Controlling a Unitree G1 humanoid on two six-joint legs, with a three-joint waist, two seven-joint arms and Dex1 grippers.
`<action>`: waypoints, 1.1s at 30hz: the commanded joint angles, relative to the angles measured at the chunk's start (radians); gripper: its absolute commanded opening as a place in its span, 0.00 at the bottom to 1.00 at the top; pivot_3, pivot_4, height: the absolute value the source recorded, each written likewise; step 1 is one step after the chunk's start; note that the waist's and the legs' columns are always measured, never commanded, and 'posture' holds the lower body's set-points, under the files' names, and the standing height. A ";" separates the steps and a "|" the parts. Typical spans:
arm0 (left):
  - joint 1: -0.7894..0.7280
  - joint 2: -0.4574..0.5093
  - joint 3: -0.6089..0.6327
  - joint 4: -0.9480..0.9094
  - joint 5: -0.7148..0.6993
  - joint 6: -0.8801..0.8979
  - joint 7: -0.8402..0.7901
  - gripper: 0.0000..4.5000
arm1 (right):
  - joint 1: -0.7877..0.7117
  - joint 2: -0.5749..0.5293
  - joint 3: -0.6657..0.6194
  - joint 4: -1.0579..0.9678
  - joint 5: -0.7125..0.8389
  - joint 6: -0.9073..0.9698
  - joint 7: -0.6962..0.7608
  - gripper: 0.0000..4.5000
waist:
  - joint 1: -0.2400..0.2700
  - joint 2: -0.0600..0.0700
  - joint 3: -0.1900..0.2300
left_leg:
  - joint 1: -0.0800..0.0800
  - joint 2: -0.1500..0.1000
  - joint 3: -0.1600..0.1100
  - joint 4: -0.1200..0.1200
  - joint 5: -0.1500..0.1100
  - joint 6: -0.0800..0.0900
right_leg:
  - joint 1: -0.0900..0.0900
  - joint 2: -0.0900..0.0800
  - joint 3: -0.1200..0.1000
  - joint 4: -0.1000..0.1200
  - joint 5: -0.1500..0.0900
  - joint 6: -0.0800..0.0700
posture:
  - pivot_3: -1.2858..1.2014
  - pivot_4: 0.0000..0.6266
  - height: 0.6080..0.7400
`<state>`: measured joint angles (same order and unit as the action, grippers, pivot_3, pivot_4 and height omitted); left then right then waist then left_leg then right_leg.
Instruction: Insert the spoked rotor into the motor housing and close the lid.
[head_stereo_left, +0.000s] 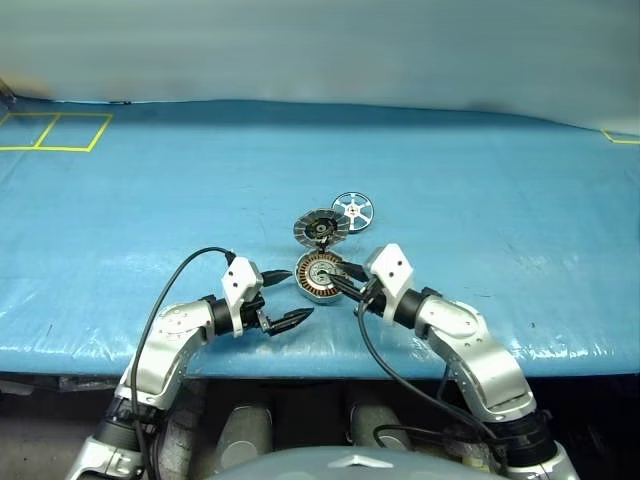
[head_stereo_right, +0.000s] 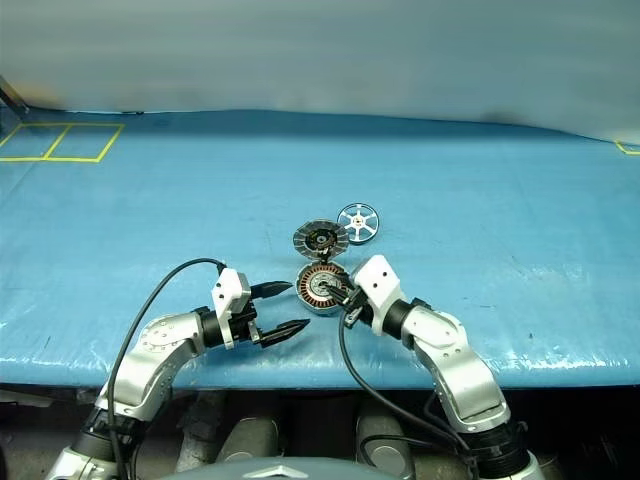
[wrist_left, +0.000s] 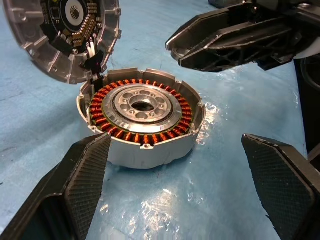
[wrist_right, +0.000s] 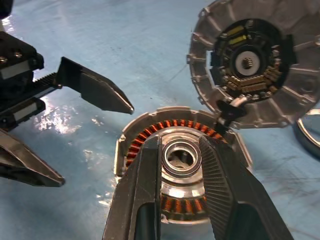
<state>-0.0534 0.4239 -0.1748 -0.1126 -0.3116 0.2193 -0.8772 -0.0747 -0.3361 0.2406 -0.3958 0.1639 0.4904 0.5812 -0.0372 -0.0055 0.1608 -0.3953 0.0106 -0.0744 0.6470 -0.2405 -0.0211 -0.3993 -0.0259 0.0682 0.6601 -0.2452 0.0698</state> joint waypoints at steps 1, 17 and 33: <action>-0.003 -0.012 0.007 -0.001 0.006 -0.026 0.012 1.00 | -0.043 0.018 0.010 0.022 -0.001 -0.021 -0.007 0.25 | 0.000 0.000 0.000 | 0.000 0.000 0.000 0.000 0.000 0.000 | 0.000 0.000 0.000 0.000 0.000 0.000 | 0.52 0.24 1.00; 0.030 -0.002 0.030 -0.038 -0.012 -0.011 0.040 1.00 | -0.112 0.032 0.061 0.178 -0.034 -0.050 0.006 0.25 | -0.001 0.000 0.000 | 0.000 0.000 0.000 0.000 0.000 0.000 | 0.000 0.000 0.000 0.000 0.002 -0.003 | 0.52 0.24 1.00; 0.030 0.010 0.024 -0.087 -0.018 0.043 0.055 1.00 | -0.135 0.016 0.039 0.196 -0.049 -0.054 0.009 0.25 | 0.000 0.000 0.000 | 0.000 0.000 0.000 0.000 0.000 0.000 | 0.000 0.000 0.000 0.000 0.002 -0.003 | 0.52 0.24 1.00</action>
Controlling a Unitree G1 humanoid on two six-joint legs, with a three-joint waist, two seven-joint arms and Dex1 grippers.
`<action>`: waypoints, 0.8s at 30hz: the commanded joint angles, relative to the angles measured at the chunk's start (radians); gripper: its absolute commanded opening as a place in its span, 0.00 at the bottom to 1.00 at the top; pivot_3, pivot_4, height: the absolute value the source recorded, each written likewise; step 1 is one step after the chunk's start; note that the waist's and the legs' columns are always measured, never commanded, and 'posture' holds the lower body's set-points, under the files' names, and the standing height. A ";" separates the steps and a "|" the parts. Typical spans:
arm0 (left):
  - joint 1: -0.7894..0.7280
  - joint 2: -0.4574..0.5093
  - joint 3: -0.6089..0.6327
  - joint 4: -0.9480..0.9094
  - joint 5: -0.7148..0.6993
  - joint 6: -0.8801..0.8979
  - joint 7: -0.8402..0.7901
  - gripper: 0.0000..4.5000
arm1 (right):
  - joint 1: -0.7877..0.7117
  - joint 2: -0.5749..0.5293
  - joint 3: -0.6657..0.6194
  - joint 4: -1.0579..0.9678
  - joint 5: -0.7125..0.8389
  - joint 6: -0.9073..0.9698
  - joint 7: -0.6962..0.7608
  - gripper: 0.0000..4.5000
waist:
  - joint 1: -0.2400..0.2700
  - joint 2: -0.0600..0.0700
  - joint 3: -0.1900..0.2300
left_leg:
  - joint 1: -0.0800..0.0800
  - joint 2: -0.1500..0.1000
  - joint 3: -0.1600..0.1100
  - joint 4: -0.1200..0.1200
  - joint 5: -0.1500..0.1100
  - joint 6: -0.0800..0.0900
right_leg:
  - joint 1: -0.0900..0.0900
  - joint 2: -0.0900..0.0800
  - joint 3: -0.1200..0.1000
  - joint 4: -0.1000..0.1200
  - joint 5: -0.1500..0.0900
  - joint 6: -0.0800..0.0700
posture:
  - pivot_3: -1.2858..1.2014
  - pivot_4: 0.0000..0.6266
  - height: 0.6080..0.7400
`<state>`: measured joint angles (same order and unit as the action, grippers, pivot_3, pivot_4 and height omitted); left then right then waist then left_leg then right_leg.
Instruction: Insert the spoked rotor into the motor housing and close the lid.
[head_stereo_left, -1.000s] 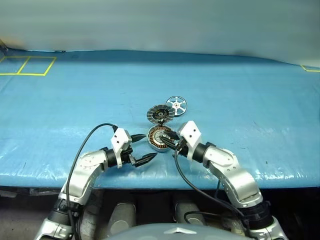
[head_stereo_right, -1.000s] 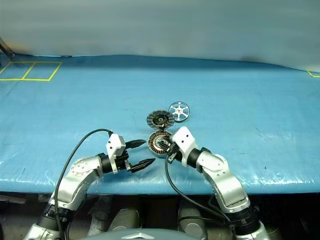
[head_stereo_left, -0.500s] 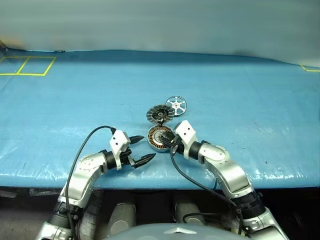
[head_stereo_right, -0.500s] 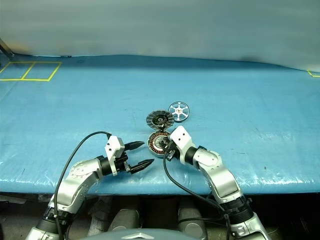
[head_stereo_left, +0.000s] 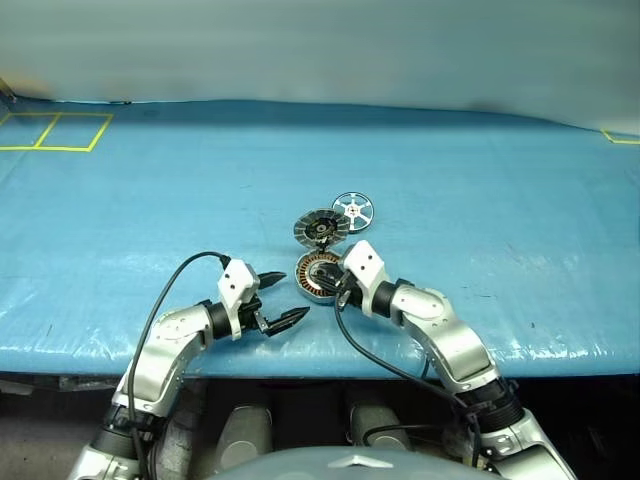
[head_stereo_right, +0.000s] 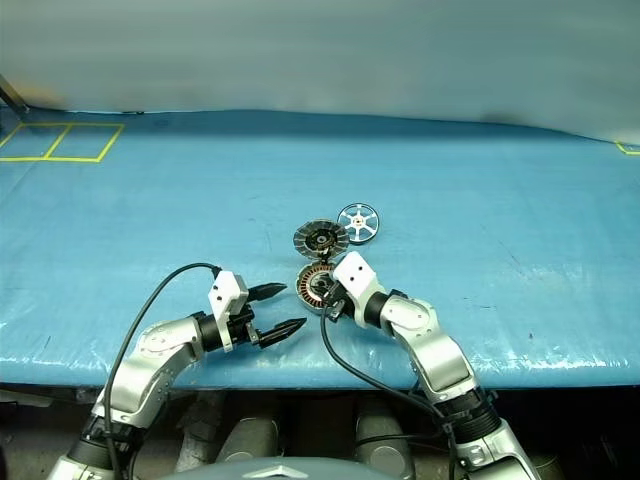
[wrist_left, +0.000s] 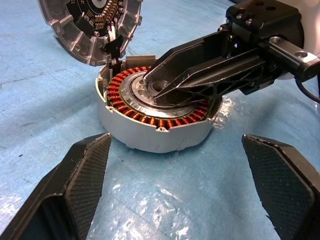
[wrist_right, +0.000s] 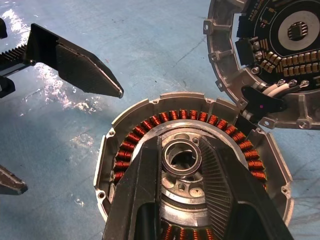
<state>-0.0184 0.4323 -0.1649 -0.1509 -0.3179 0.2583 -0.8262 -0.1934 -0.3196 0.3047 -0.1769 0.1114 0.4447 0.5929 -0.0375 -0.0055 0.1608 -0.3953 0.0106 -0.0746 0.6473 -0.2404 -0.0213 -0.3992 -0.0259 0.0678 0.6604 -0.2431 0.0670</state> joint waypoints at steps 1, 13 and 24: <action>-0.005 0.002 0.014 -0.050 -0.013 0.006 0.004 1.00 | -0.020 0.000 -0.026 -0.017 0.002 -0.009 -0.005 0.25 | 0.000 0.000 0.000 | 0.000 0.000 0.000 0.000 0.000 0.000 | 0.000 0.000 0.000 0.000 0.000 0.000 | 0.52 0.24 1.00; 0.007 0.008 0.022 -0.049 -0.013 0.008 0.011 1.00 | -0.013 0.000 -0.008 0.000 -0.008 -0.008 0.003 0.25 | 0.000 0.000 0.000 | 0.000 0.000 0.000 -0.001 0.000 0.000 | 0.000 0.000 0.000 0.000 0.000 -0.001 | 0.52 0.24 1.00; 0.007 0.009 0.019 -0.017 -0.009 -0.011 0.005 1.00 | -0.009 -0.009 0.001 -0.003 -0.017 -0.003 0.013 0.25 | 0.000 0.000 0.000 | 0.000 0.000 0.000 -0.001 0.000 0.000 | 0.000 0.000 0.000 0.000 0.000 -0.001 | 0.52 0.24 1.00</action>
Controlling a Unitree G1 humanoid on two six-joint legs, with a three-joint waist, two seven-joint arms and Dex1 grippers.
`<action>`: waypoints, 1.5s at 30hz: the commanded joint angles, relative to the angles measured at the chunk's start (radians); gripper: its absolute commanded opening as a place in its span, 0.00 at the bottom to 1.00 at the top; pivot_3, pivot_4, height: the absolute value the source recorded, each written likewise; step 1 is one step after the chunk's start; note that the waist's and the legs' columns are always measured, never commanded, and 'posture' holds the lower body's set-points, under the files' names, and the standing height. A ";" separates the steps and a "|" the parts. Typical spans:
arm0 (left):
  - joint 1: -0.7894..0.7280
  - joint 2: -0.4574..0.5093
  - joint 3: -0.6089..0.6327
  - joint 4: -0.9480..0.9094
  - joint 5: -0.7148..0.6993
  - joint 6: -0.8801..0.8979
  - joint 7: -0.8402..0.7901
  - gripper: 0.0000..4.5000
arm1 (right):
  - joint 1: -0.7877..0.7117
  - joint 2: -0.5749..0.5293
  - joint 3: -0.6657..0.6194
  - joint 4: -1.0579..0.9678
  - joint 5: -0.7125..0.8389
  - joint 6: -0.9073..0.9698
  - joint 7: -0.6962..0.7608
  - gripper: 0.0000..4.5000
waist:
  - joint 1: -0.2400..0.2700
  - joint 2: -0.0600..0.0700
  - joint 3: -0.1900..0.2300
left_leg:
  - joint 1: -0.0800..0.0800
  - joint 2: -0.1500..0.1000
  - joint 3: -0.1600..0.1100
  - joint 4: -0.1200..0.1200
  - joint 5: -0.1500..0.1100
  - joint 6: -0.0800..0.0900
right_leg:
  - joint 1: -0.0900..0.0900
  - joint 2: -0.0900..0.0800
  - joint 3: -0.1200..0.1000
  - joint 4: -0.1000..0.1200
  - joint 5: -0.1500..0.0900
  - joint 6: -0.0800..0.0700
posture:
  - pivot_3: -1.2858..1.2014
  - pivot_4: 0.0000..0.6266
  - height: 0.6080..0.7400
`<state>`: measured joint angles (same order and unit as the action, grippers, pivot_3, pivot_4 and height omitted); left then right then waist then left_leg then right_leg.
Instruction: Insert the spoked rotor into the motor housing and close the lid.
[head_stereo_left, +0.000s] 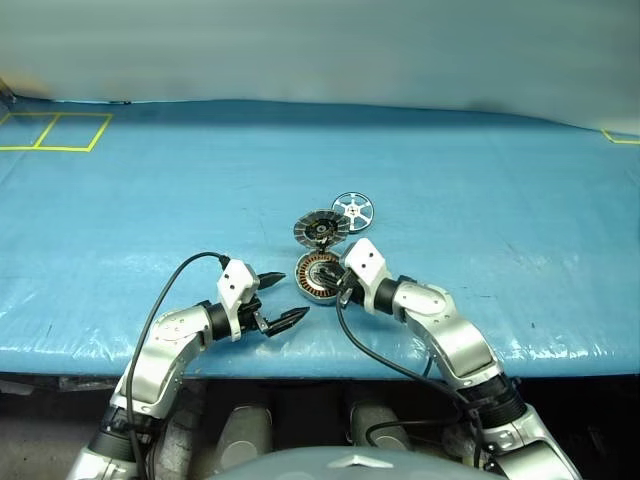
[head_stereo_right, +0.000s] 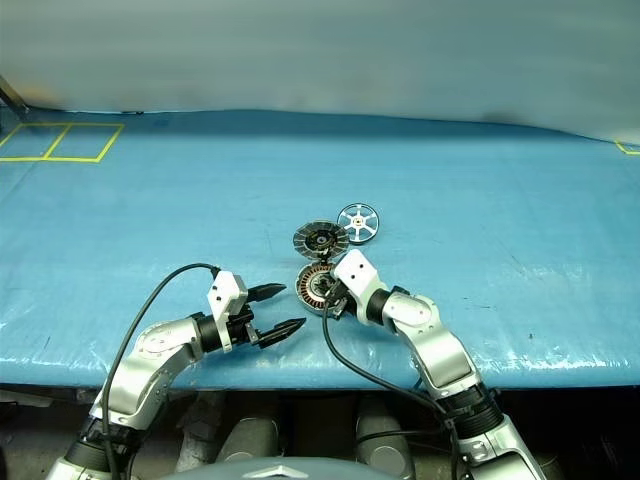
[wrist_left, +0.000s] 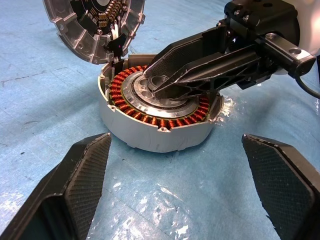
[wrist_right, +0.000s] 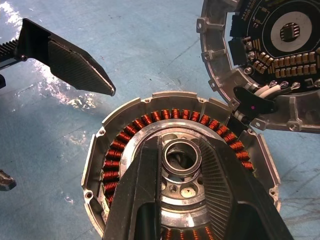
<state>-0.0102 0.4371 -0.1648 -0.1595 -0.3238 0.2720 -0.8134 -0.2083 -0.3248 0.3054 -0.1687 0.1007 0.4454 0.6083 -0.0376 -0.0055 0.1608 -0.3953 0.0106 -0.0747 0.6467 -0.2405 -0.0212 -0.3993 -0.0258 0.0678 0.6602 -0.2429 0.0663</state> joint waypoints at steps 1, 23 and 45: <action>-0.002 0.004 0.018 -0.005 -0.002 -0.027 -0.009 1.00 | 0.006 -0.002 -0.003 -0.004 -0.009 -0.006 -0.007 0.25 | 0.000 0.000 0.000 | 0.000 0.000 0.000 0.000 0.000 0.000 | 0.000 0.000 0.000 0.000 0.000 0.000 | 0.52 0.24 1.00; -0.006 0.004 0.013 0.044 0.015 -0.065 -0.020 1.00 | 0.023 0.015 -0.016 -0.004 -0.002 -0.009 -0.018 0.61 | 0.000 0.000 0.000 | 0.000 0.000 0.000 0.000 0.000 0.000 | 0.000 0.000 0.000 0.000 0.000 0.000 | 0.52 0.24 1.00; -0.025 -0.006 0.003 0.028 0.008 -0.063 -0.030 1.00 | 0.045 0.019 -0.023 -0.035 0.023 -0.065 -0.019 0.01 | -0.001 0.000 0.000 | 0.000 0.000 0.000 0.000 0.000 0.000 | 0.000 0.000 0.000 0.000 0.000 0.000 | 0.52 0.24 1.00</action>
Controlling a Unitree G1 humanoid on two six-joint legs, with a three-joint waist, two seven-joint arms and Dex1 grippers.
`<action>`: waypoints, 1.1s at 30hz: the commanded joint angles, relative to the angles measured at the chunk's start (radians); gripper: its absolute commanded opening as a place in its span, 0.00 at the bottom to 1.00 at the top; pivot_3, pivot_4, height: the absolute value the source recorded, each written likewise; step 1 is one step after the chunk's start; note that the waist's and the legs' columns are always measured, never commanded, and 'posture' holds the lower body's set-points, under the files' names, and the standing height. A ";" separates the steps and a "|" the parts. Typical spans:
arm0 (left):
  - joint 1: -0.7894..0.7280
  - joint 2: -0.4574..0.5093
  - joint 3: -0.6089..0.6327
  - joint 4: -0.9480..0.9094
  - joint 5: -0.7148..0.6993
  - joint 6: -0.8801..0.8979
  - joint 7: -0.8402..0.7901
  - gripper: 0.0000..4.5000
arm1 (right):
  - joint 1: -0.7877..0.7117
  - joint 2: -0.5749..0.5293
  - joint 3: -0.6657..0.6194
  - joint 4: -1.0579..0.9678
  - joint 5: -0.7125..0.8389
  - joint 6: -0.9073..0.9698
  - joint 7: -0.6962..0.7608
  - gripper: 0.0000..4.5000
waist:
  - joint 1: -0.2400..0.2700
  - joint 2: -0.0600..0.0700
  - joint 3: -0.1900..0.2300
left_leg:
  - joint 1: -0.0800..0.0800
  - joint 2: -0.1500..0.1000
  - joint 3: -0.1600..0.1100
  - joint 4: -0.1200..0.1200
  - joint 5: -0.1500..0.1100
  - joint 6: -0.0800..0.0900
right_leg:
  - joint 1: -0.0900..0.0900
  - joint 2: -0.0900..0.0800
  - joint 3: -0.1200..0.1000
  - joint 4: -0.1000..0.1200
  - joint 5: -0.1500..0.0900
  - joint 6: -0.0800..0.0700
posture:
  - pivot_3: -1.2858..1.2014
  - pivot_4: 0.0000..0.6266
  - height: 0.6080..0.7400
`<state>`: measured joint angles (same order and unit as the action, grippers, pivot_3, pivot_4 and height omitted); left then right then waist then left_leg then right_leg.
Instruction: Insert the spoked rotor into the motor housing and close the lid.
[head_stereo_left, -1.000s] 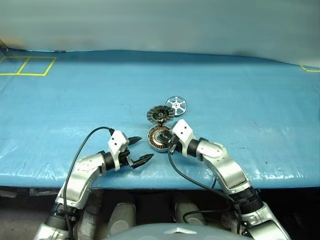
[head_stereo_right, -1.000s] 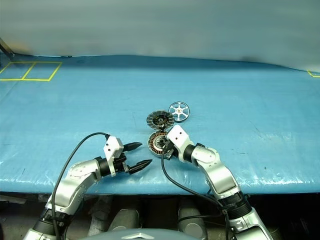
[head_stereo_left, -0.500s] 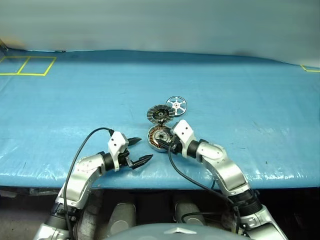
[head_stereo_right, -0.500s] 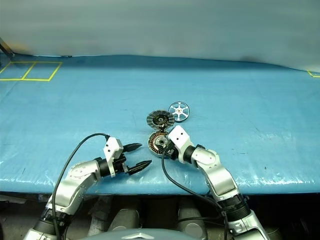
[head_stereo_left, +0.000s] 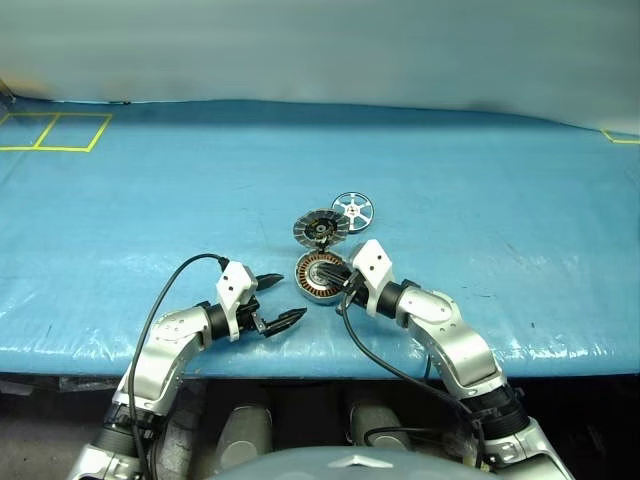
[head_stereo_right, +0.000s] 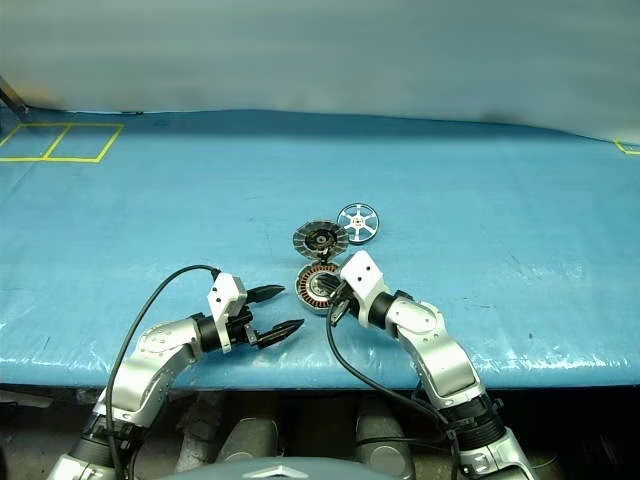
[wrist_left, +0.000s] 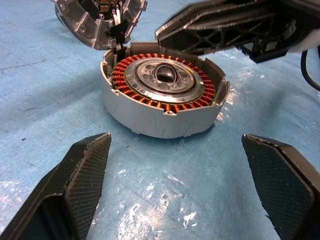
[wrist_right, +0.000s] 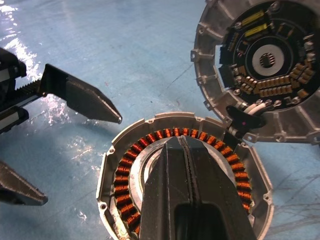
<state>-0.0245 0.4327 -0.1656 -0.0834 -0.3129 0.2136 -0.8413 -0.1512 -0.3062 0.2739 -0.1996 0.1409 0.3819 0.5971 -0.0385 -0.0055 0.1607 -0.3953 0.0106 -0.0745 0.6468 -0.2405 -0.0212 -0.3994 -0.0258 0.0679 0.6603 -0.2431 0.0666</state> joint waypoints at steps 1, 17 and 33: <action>-0.011 -0.001 0.003 -0.052 -0.002 -0.006 -0.003 1.00 | -0.015 0.002 0.010 0.001 -0.022 -0.001 -0.011 0.01 | 0.001 0.000 0.000 | 0.000 0.000 0.000 0.000 0.000 0.000 | 0.000 0.000 0.000 0.000 0.000 0.000 | 0.52 0.24 1.00; -0.025 -0.003 -0.003 -0.107 -0.010 0.027 0.011 1.00 | -0.025 0.012 0.029 0.079 -0.069 0.012 -0.041 0.01 | 0.001 0.000 0.000 | 0.000 0.000 0.000 0.000 0.000 0.000 | 0.000 0.000 0.000 0.000 0.000 0.000 | 0.52 0.24 1.00; 0.001 -0.010 -0.013 -0.081 0.016 0.010 0.016 1.00 | 0.011 0.033 0.040 0.123 -0.066 0.193 -0.076 0.01 | 0.001 -0.004 -0.005 | 0.016 0.000 0.000 0.000 0.000 0.000 | 0.015 0.000 0.000 0.000 -0.007 -0.003 | 0.52 0.24 1.00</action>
<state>-0.0196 0.4301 -0.1839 -0.1565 -0.2947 0.2483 -0.8284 -0.1890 -0.2598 0.3014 -0.1348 0.0785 0.4814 0.5180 -0.0375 -0.0094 0.1555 -0.3786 0.0112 -0.0743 0.6466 -0.2405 -0.0214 -0.3832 -0.0261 0.0682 0.6598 -0.2503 0.0633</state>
